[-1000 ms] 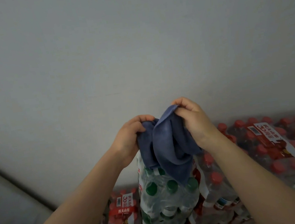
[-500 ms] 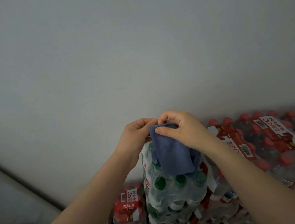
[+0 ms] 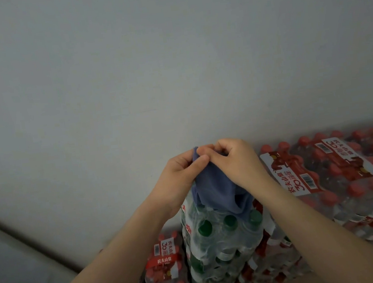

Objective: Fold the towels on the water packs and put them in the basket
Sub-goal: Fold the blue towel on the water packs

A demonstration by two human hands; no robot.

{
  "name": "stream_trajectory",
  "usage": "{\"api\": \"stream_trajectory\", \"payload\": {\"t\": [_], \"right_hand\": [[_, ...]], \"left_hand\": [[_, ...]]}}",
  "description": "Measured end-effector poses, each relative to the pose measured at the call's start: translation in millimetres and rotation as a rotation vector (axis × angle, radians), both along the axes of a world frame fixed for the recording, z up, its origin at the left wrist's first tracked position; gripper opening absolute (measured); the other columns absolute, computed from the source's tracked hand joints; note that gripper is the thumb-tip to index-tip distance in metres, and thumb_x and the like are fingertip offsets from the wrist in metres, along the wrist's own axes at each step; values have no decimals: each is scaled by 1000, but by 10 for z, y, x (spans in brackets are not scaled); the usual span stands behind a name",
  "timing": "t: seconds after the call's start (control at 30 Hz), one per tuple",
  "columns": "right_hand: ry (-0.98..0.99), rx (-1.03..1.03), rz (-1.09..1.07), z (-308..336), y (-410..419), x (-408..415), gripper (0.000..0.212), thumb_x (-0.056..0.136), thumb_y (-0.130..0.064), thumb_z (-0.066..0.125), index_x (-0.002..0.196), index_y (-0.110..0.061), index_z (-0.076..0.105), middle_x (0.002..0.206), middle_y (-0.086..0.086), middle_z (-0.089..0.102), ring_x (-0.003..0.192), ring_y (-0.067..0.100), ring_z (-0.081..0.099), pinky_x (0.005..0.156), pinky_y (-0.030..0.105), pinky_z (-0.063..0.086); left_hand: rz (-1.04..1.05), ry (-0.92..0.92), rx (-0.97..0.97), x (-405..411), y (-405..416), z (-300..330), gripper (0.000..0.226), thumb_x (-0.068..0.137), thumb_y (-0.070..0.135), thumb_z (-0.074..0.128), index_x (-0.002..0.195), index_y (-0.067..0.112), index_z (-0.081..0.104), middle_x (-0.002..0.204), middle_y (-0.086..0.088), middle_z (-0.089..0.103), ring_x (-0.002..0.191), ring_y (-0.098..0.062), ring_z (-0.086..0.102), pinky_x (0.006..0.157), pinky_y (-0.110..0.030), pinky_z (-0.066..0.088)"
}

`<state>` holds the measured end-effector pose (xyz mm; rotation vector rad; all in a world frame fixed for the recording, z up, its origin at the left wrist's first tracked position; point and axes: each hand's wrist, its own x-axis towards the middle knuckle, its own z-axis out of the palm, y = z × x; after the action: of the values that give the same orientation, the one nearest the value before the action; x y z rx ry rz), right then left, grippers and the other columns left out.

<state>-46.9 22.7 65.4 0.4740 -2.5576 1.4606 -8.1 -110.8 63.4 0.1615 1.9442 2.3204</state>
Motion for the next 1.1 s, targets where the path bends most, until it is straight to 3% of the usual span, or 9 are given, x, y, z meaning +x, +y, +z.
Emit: {"api": "stream_trajectory", "payload": {"t": [0.13,0.3,0.5,0.63,0.7,0.77,0.83,0.9,1.1], "right_hand": [[-64,-5,90,61,44,-29,41,87,-40,58,61,-9,54,55,0,52,49,3,46,52,17,37],[-700,-336,506,29,365,-61,36,70,-53,69,87,-21,71,90,-2,72,82,10,68,75,23,53],[-844,180,572,103,780,-186,27,83,-41,60,107,-30,55,117,-6,60,113,18,56,103,35,44],[-920,319,490,133,1108,-316,82,63,-63,70,132,-25,45,137,-4,49,125,17,47,108,37,38],[-788,481,393,196,1239,-353,92,62,-76,58,135,-22,45,135,-6,49,124,18,47,106,37,37],[-437,620,193,246,1381,-432,73,73,-77,40,116,-21,60,115,-2,61,109,23,56,100,40,38],[-26,623,-39,273,1526,-520,63,83,-72,32,90,-17,61,96,3,66,97,27,59,91,41,39],[280,549,-176,298,1659,-588,58,84,-62,31,84,-12,60,89,9,68,88,32,61,79,38,42],[549,354,-218,463,1859,-558,26,84,-19,46,88,-3,66,73,13,68,62,28,61,60,34,46]], "left_hand": [[14,27,67,-32,12,44,25,94,11,43,106,11,65,103,-4,71,102,-15,65,86,-20,52],[130,109,138,-197,44,269,24,93,10,44,100,18,66,82,5,69,84,-9,60,83,-24,50],[285,225,156,-440,218,595,22,94,14,46,100,23,66,81,15,65,88,-5,54,87,-22,44],[361,271,150,-542,357,751,22,96,17,45,102,25,65,93,8,62,94,-9,52,94,-28,43],[405,285,110,-571,444,762,22,96,19,45,97,27,66,93,12,62,92,-4,54,92,-25,44],[506,299,90,-592,524,742,23,96,19,47,88,28,67,90,17,61,89,2,54,88,-20,42],[623,327,64,-614,555,720,24,95,18,47,83,29,65,89,20,59,90,6,53,88,-18,39],[668,357,28,-626,548,723,24,95,17,47,81,29,64,88,18,59,91,4,53,89,-20,38],[697,365,3,-602,573,743,20,95,18,49,88,26,66,92,16,62,94,2,56,92,-19,43]]}}
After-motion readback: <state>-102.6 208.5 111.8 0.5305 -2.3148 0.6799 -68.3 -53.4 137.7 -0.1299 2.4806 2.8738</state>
